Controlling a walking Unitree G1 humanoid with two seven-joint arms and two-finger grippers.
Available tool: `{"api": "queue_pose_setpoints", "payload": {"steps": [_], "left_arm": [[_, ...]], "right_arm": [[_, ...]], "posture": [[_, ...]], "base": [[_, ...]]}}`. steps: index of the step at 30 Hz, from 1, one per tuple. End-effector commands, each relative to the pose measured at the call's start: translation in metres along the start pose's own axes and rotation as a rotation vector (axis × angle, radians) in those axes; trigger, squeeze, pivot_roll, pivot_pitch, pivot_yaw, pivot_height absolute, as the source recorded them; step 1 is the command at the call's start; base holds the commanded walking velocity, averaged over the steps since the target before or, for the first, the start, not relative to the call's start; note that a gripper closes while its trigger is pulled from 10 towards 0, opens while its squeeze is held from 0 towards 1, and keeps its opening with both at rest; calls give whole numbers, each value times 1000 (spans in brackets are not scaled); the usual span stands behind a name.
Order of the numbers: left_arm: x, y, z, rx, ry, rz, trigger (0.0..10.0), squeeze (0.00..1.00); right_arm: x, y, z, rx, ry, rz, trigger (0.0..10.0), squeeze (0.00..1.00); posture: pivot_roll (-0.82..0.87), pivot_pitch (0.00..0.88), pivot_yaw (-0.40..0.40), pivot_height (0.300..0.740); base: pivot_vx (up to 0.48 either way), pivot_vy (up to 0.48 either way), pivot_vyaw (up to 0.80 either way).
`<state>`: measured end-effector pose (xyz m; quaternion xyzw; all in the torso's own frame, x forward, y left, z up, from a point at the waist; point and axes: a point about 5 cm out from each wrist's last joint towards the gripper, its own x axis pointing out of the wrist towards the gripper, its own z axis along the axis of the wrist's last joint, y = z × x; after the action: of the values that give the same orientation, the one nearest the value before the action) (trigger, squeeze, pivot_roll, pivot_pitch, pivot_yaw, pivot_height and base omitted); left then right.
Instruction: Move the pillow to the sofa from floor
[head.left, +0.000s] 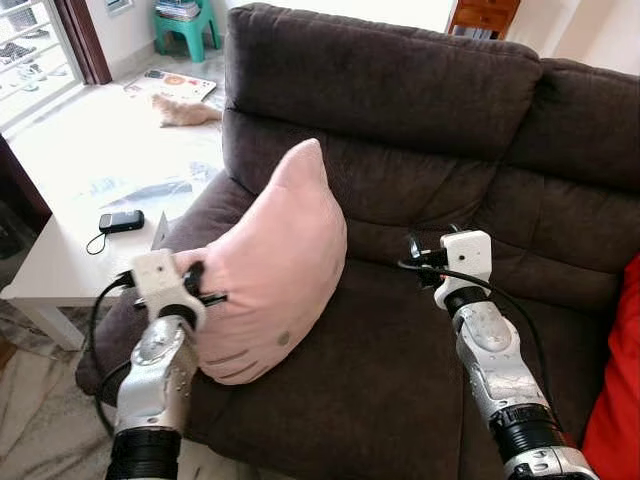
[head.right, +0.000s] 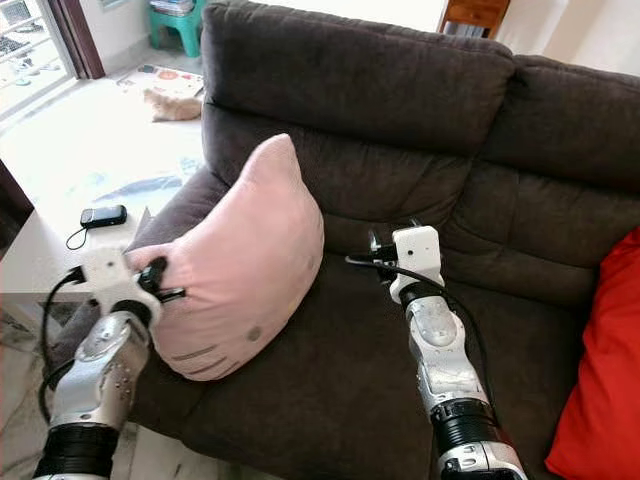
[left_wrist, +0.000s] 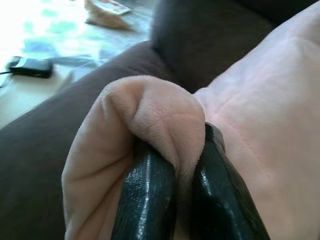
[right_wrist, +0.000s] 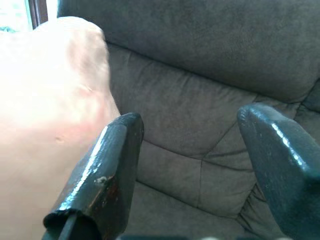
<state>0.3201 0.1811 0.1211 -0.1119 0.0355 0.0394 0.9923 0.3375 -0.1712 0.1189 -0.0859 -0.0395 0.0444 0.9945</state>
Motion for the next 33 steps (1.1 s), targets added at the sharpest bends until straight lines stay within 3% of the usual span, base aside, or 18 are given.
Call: {"api": "queue_pose_setpoints", "payload": {"steps": [1, 4, 5, 7, 8, 11, 17, 18, 20, 21, 33], "left_arm": [[2, -3, -2, 35, 11, -49, 10000, 0], [4, -7, -2, 101, 10, -92, 10000, 0], [4, -6, -1, 205, -7, -110, 10000, 0], [4, -6, -1, 237, -13, -116, 10000, 0], [3, -8, 0, 352, -40, -148, 10000, 0], [2, -10, 1, 421, -67, -176, 10000, 0], [1, -3, 7, 372, -119, -121, 10000, 0], [1, -3, 8, 359, -125, -116, 10000, 220], [1, -3, 9, 350, -129, -112, 10000, 220], [1, -3, 9, 339, -135, -107, 10000, 1000], [0, -1, 22, 188, -196, -46, 10000, 1000]], "right_arm": [[-2, -3, 0, 11, 4, -22, 10000, 0], [-3, -3, 1, 15, 3, -27, 10000, 0], [-5, -2, 1, 31, -8, -32, 10000, 0], [-6, -2, 1, 37, -12, -33, 10000, 0], [-7, 0, 0, 56, -14, -32, 10000, 0], [-9, 2, -3, 64, -5, -31, 10000, 0], [-12, 7, -6, 91, 6, -35, 10000, 0], [-12, 7, -6, 91, 6, -35, 10000, 0], [-12, 7, -6, 91, 7, -35, 10000, 0], [-12, 7, -5, 92, 7, -35, 10000, 0], [-10, 9, -4, 95, 7, -19, 10000, 0]], "posture": [[7, 83, -94, 740], [4, 84, -92, 740], [6, 87, -91, 740], [6, 87, -91, 740], [7, 89, -92, 740], [8, 91, -92, 740], [9, 99, -91, 740], [8, 98, -92, 740], [8, 98, -92, 740], [7, 96, -92, 740], [7, 97, -100, 740]], "base": [[0, 0, 0], [0, 0, 0], [0, 0, 0], [0, 0, 0], [0, 0, 0], [0, 0, 0], [0, 0, 0], [0, 0, 0], [0, 0, 0], [0, 0, 0], [0, 0, 0]]}}
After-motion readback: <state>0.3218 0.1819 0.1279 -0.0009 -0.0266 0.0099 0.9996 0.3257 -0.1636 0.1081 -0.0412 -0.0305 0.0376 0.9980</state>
